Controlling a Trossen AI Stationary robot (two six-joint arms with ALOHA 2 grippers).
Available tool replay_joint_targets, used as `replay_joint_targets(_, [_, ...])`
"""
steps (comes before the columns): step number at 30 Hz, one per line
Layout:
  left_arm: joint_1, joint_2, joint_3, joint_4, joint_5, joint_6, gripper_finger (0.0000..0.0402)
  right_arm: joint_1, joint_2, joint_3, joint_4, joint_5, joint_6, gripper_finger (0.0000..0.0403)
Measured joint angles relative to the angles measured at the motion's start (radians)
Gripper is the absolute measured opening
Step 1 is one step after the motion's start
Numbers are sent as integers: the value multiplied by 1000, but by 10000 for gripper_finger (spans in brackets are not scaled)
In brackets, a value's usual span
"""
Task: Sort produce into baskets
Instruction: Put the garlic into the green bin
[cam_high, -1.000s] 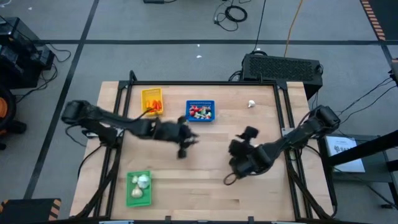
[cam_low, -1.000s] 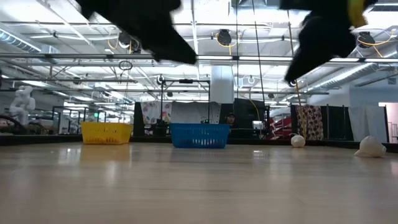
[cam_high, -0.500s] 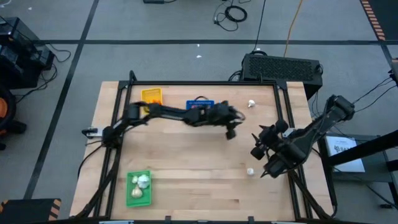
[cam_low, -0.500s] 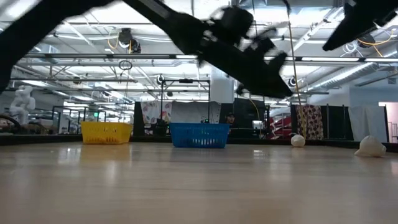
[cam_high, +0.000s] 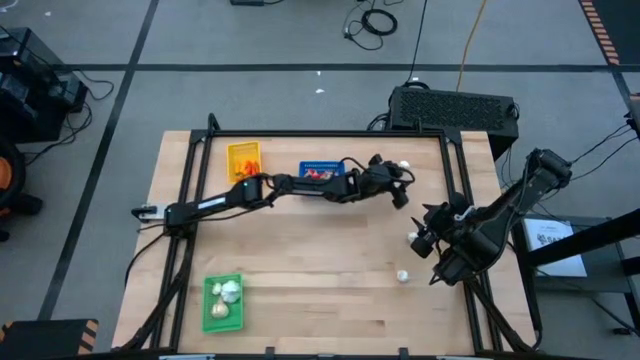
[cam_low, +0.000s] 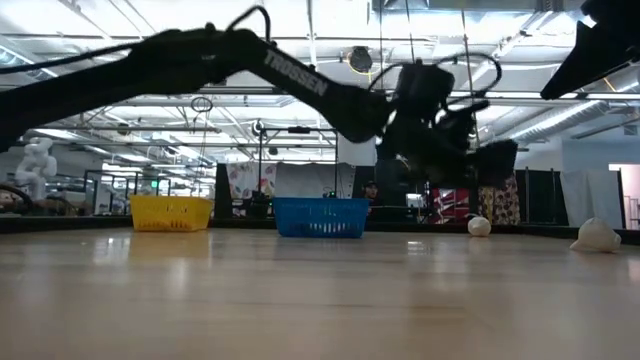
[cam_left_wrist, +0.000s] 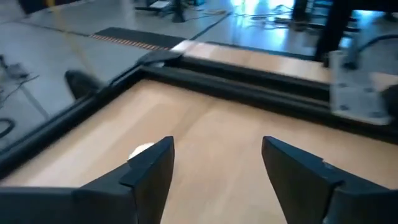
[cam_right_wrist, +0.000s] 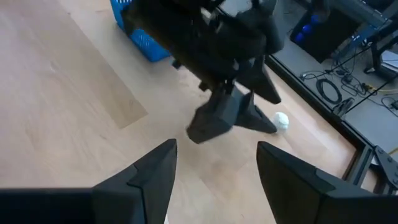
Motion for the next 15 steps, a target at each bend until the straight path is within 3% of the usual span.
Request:
replay_joint_targets(6, [21, 80, 61, 17, -119, -23, 255, 1, 0, 0, 1, 1, 4, 212])
replay_joint_targets(15, [32, 103, 67, 15, -105, -76, 255, -1, 0, 24, 1, 76, -9, 212])
